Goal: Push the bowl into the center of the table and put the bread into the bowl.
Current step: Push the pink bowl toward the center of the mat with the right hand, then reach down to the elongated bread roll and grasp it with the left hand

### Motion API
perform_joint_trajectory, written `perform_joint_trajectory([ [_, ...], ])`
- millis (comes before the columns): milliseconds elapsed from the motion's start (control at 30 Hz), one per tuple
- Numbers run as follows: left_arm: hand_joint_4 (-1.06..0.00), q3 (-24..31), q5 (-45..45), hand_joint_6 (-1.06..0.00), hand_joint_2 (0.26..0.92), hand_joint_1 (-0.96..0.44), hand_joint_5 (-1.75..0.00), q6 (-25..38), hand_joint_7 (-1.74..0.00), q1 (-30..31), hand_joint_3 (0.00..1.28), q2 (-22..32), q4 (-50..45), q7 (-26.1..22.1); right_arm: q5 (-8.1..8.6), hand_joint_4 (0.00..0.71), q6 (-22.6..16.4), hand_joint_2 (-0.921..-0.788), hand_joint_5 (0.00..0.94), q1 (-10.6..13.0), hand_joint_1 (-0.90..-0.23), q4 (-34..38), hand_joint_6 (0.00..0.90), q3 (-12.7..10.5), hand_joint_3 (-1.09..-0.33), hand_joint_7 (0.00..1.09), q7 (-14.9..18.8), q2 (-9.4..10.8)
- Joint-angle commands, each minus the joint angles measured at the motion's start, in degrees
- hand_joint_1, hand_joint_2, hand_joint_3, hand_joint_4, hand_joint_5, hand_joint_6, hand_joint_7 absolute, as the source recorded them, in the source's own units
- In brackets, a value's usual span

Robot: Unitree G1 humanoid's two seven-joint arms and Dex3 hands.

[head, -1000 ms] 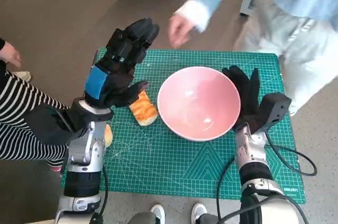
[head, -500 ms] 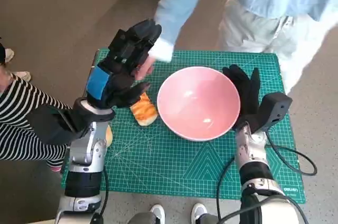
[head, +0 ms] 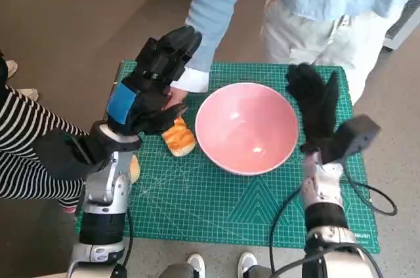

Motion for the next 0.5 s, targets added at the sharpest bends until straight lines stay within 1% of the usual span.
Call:
perform_joint_trajectory([
  [33,-0.07,0.3,0.1,0.0,0.921,-0.57,-0.14,0.2,-0.56,-0.7,0.31,0.4,0.4,-0.2,-0.32,0.049,2.0,-0.921,0.001,2.9,-0.647,-1.7,0.058,0.8,-0.798,0.32,-0.7,0.3],
  [67,-0.07,0.3,0.1,0.0,0.921,-0.57,-0.14,0.2,-0.56,-0.7,0.31,0.4,0.4,-0.2,-0.32,0.049,2.1,-0.921,0.001,3.1,-0.647,-2.0,0.058,0.8,-0.798,0.32,-0.8,0.3],
  [133,-0.07,0.3,0.6,0.0,0.921,-0.57,-0.14,-0.1,-0.57,-0.9,0.31,0.9,0.4,-0.1,-0.3,0.05,1.1,-0.921,0.001,4.5,-0.656,-7.3,0.059,1.7,-0.79,0.32,0.3,0.2],
  [200,-0.08,0.2,1.4,0.0,0.921,-0.58,-0.14,-0.5,-0.59,-1.4,0.31,1.5,0.5,0.0,0.01,0.054,-0.1,-0.921,0.003,6.4,-0.673,-14.4,0.062,2.9,-0.776,0.33,1.9,-0.1],
  [267,-0.09,0.0,2.4,0.0,0.921,-0.59,-0.14,-1.1,-0.6,-1.9,0.31,2.6,0.7,-0.4,1.36,0.067,-1.4,-0.921,0.008,8.9,-0.696,-24.5,0.072,4.6,-0.74,0.34,5.1,-1.2],
  [300,-0.09,0.0,2.7,0.0,0.921,-0.59,-0.14,-1.3,-0.61,-2.0,0.31,2.9,0.8,-0.6,1.77,0.077,-1.5,-0.921,0.012,9.6,-0.703,-27.5,0.08,5.1,-0.717,0.36,6.0,-1.5],
  [367,-0.1,-0.1,2.9,0.0,0.921,-0.59,-0.14,-1.8,-0.62,-2.2,0.31,3.3,1.1,-0.9,2.25,0.087,-1.5,-0.921,0.016,10.5,-0.709,-31.0,0.088,5.7,-0.697,0.37,7.2,-2.1],
  [500,-0.11,0.0,3.1,0.0,0.921,-0.59,-0.15,-2.5,-0.63,-2.4,0.31,3.6,1.2,-1.4,2.83,0.105,-0.9,-0.921,0.022,11.5,-0.706,-34.5,0.098,5.9,-0.679,0.39,8.4,-2.7],
])
